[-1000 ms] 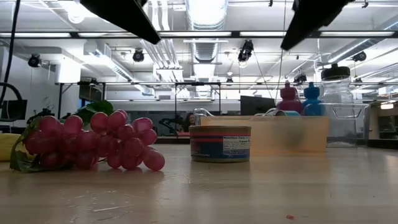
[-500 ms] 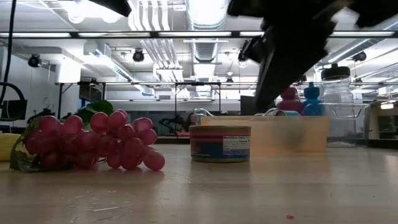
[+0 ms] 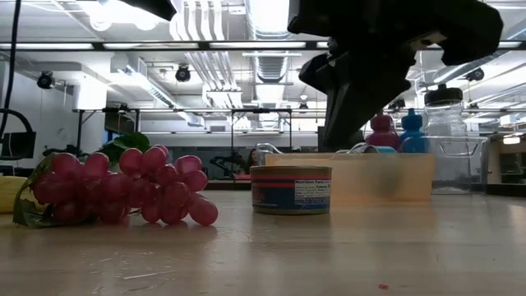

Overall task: Pick & Place Food Item
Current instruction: Put the blue and pink tuna can into the orange bin

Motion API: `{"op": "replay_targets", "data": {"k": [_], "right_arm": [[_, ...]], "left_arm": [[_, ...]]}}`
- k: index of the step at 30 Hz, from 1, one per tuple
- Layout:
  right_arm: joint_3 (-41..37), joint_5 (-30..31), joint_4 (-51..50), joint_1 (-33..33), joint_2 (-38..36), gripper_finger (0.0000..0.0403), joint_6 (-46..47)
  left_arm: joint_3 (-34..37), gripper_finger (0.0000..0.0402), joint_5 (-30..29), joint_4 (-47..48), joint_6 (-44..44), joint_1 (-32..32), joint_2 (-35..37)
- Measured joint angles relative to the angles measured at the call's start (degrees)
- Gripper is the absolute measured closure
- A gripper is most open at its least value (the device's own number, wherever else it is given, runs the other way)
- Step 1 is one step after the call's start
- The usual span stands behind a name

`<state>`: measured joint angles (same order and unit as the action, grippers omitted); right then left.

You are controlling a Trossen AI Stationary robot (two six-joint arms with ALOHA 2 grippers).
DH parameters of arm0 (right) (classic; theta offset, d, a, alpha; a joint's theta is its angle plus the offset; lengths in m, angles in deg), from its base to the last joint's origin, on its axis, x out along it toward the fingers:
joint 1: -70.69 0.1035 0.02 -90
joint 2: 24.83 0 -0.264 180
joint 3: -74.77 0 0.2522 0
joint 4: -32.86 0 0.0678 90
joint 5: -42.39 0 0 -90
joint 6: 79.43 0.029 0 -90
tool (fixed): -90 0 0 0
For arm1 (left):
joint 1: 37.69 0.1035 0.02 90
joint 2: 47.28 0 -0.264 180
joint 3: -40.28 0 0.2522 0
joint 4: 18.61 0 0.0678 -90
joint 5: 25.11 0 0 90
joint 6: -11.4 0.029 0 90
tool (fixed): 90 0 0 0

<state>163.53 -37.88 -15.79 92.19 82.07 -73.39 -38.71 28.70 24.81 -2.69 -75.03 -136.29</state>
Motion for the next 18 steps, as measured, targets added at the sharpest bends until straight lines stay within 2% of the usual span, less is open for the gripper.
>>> {"op": "replay_targets", "data": {"k": [7,11,18], "right_arm": [[-0.29,-0.14,0.80,-1.76,0.00,0.0394,-3.44],[-0.46,-3.41,0.94,-2.42,0.00,0.0394,-4.62],[-0.62,-3.77,1.10,-2.52,0.10,0.0394,-7.22]], "left_arm": [[0.00,0.0373,-0.26,-0.25,-2.96,0.00,0.00],[0.00,0.0373,-0.26,-0.25,-4.03,-0.10,0.00],[0.00,0.0373,-0.33,-0.28,-5.50,-0.31,0.00]]}}
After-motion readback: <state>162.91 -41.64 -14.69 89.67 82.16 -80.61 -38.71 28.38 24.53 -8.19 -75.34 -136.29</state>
